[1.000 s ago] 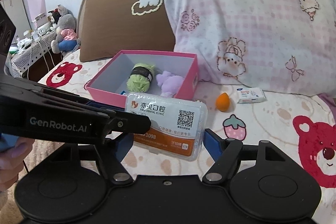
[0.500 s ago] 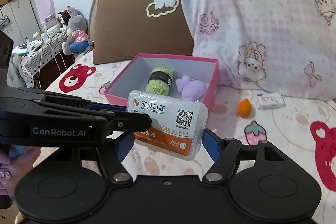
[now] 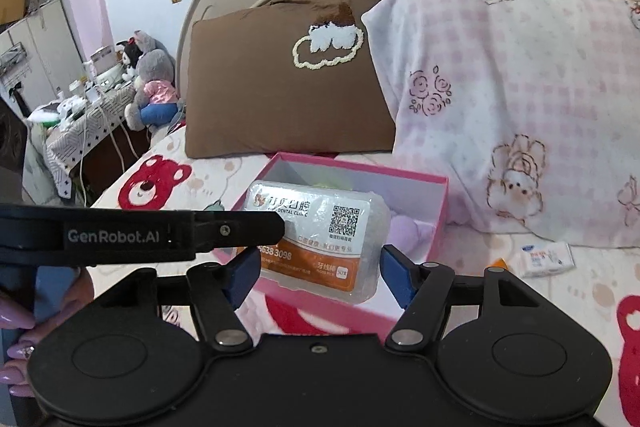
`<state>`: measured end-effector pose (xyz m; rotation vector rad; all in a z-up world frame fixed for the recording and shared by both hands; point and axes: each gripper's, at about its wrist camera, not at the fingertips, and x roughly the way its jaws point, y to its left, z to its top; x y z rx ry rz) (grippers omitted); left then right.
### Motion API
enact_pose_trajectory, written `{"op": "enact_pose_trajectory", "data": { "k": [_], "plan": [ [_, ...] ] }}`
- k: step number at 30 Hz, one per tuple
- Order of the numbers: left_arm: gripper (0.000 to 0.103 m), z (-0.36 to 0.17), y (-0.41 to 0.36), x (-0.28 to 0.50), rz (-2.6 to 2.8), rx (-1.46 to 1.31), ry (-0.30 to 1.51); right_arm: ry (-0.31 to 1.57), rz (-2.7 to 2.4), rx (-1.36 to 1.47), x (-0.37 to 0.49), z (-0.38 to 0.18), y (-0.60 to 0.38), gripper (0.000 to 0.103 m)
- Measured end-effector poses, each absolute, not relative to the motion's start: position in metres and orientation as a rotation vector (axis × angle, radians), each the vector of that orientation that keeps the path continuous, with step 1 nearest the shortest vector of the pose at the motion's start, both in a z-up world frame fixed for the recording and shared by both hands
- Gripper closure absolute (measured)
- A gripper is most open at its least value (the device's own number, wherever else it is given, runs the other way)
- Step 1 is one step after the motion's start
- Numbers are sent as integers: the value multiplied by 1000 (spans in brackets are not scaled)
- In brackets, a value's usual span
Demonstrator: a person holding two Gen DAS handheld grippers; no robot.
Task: Organize objects
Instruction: 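Lower the dental-floss box into the pink box beside the blue packet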
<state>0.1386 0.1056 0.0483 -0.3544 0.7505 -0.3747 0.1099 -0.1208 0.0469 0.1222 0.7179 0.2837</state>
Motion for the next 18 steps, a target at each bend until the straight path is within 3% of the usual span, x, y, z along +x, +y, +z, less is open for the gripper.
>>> {"op": "enact_pose_trajectory", "data": {
  "k": [10,18],
  "plan": [
    [70,9,126,196,-279,-428,747,729,283,180,176,10,-120,41],
    [70,-46,146,227,-258,-482,898,788,280,228,198,-47,-113,48]
  ]
}}
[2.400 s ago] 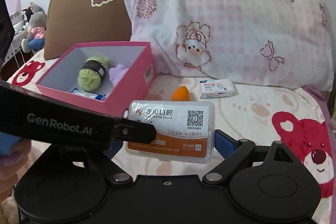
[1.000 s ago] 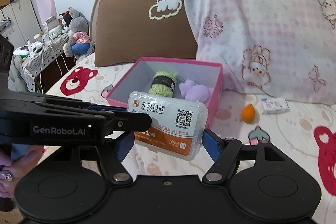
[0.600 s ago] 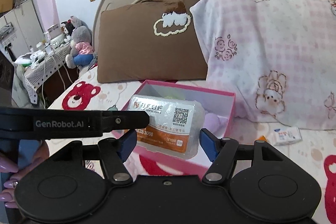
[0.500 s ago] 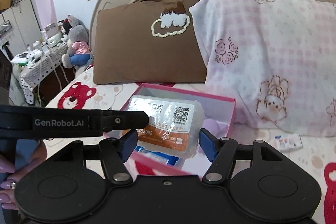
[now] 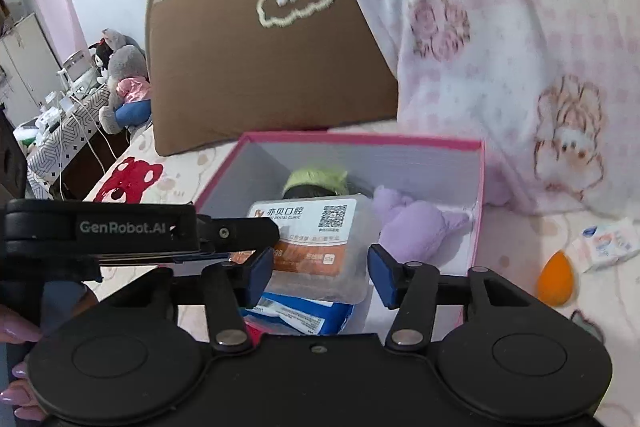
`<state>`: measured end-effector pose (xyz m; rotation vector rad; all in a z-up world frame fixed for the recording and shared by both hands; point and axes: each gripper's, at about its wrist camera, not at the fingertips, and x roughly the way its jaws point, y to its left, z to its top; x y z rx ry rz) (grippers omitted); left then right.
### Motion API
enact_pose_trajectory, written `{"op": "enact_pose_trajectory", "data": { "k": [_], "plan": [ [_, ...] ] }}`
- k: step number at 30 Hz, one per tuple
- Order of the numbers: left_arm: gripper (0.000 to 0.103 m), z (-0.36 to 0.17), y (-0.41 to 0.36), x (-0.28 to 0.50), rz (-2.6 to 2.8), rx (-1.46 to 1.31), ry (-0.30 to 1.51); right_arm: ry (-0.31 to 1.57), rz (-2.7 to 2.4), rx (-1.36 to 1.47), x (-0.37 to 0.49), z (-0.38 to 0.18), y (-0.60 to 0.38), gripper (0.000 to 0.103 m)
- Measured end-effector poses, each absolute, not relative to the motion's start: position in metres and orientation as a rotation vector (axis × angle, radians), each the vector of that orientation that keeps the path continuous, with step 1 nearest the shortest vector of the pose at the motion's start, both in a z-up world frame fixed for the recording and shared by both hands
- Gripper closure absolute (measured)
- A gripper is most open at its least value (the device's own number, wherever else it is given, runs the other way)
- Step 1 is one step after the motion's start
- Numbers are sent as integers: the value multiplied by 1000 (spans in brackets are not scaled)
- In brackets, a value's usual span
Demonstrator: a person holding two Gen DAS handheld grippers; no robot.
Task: Organize objects
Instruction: 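Lower the dental-floss box into the pink box beside the blue packet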
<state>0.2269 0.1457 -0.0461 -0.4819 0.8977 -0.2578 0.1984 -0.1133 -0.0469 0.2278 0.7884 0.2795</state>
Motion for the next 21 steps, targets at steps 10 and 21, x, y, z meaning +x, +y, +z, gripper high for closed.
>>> {"op": "enact_pose_trajectory", "data": {
  "k": [10,21],
  "plan": [
    [70,-87,138,244,-253,-442,993,840,276,175,201,-90,-109,50],
    [70,-106,135,257,-283,-419,1045,880,288,121,208,-102,-110,50]
  ]
}}
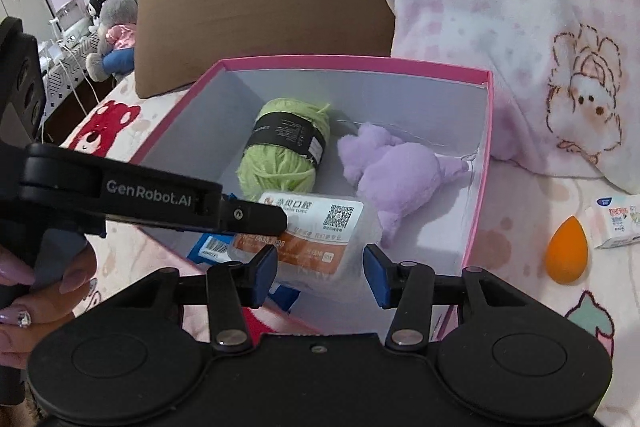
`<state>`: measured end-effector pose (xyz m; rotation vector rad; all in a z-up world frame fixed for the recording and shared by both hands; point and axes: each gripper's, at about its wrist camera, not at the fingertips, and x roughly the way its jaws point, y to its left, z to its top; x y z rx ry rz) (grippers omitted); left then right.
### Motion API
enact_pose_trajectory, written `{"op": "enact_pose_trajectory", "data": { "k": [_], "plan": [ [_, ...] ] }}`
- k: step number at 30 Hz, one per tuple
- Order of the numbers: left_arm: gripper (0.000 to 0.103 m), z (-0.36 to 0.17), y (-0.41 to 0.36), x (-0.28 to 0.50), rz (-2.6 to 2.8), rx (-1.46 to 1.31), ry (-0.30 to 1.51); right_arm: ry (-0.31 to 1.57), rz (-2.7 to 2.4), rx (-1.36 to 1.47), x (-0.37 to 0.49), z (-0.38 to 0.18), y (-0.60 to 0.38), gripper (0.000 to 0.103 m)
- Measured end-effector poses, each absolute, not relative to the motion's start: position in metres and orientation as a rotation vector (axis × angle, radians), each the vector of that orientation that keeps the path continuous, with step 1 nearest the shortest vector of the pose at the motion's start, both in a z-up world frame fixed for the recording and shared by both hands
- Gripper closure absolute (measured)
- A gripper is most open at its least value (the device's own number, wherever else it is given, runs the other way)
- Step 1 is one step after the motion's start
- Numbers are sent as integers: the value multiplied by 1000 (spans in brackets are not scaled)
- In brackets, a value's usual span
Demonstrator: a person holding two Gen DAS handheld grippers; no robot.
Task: Organize objects
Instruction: 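Lower the dental-floss box into the pink box beside the blue packet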
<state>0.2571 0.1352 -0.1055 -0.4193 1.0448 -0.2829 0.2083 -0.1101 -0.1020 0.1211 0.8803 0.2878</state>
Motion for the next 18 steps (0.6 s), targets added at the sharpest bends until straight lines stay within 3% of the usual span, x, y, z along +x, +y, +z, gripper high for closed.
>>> {"op": "enact_pose_trajectory", "data": {
  "k": [4,7,13,18],
  "plan": [
    [71,-113,134,267,-272,-425,1082,875,290,9,213,-102,-99,50],
    [78,-115,132,268,-304,-440,1082,895,352,87,218,-100,-103,52],
    [78,-120,129,269,-298,-435,1107,938,351,92,222,-103,-103,68],
    [78,-124,125,267,-237,-351,1100,928,306,22,219,-108,-98,70]
  ]
}}
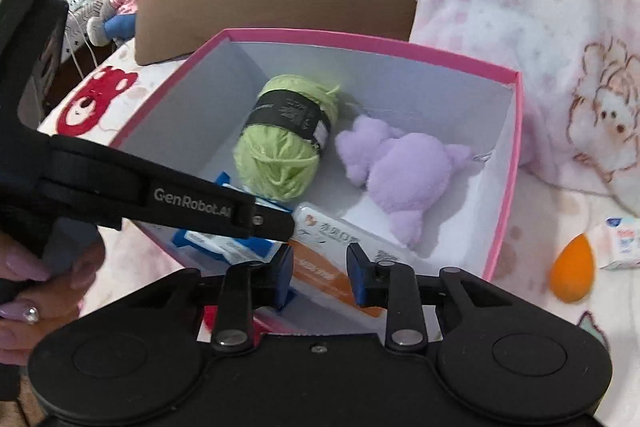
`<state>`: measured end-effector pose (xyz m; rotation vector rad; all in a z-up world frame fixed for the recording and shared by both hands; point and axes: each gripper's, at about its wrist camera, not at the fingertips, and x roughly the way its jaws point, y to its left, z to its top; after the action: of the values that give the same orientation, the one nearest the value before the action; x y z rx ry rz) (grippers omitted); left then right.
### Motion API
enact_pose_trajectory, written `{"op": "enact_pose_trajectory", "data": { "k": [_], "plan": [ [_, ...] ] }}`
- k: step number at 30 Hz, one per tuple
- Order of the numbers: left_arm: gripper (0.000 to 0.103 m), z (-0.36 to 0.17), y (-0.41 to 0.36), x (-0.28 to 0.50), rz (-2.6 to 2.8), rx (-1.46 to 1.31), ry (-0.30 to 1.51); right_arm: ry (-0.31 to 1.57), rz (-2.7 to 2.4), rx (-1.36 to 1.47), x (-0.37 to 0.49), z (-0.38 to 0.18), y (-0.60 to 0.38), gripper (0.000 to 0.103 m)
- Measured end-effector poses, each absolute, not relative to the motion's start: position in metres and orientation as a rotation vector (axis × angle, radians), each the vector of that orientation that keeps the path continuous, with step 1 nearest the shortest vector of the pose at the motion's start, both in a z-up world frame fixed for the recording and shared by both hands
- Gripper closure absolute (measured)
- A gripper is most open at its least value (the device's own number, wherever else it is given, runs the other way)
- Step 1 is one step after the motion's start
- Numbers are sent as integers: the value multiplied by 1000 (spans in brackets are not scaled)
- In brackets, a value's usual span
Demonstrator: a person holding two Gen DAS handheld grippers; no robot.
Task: Organize objects
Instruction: 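Lower the dental-floss box into the pink box beside the blue packet, then open the right gripper and raise it out of the pink box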
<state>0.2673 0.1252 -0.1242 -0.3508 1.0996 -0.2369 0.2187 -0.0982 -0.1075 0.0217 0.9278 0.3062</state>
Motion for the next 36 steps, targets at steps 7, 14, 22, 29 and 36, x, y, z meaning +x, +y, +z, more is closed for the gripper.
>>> {"op": "enact_pose_trajectory", "data": {
  "k": [7,14,22,29,36],
  "plan": [
    [78,-134,112,264,-243,-303,1108,913,309,-1,212,-99,-101,69],
    [78,-143,91,259,-271,-277,1104,916,281,-47,207,-95,-104,69],
    [77,-150,91,260,-270,-315,1110,895,275,0,203,-96,-110,67],
    [74,-132,100,247,-236,-296,1091,880,299,38,194,-90,-110,66],
    [74,-98,102,223,-273,-300,1037,794,278,1,168,-79,-107,60]
  ]
}}
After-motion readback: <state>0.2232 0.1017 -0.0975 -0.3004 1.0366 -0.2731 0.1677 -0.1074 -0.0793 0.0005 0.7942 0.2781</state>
